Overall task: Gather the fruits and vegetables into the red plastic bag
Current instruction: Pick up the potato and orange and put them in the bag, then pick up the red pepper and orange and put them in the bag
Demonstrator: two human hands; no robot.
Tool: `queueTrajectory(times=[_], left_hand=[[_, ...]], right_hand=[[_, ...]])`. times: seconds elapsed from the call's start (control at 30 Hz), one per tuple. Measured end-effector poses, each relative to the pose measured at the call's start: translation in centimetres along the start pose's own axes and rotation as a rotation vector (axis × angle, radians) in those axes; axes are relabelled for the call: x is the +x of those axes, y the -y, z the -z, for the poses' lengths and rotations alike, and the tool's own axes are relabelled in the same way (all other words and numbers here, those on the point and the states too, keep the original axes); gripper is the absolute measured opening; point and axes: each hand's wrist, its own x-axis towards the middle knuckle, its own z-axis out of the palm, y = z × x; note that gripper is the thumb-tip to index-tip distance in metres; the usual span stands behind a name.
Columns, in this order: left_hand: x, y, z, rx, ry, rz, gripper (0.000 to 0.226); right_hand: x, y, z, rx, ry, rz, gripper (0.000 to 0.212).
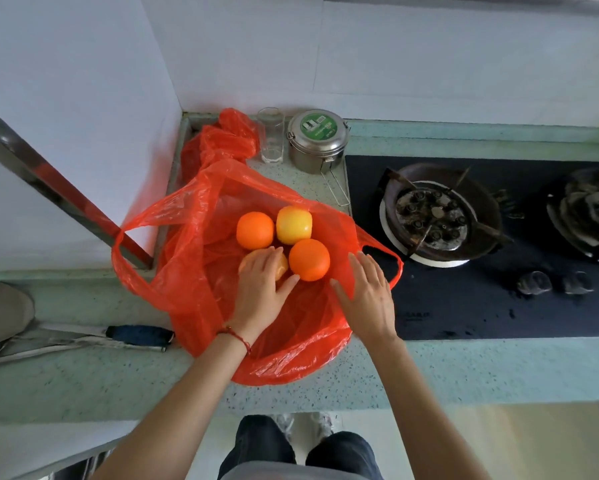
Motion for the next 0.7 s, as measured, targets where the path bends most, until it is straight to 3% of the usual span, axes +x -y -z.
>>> queueTrajectory(times=[0.17,0.7], left_hand=[[0.1,-2.1,-1.4,0.134,0.103,-0.179,0.060],[-4.5,-15.5,-8.8,0.172,0.335,-0.614,0.062]], right_hand=[[-2.9,-2.9,0.9,-0.089,-0.083,-0.108,0.058],[-17.1,-12.7,7.8,-0.144,-0.322,-0.520,0.055]])
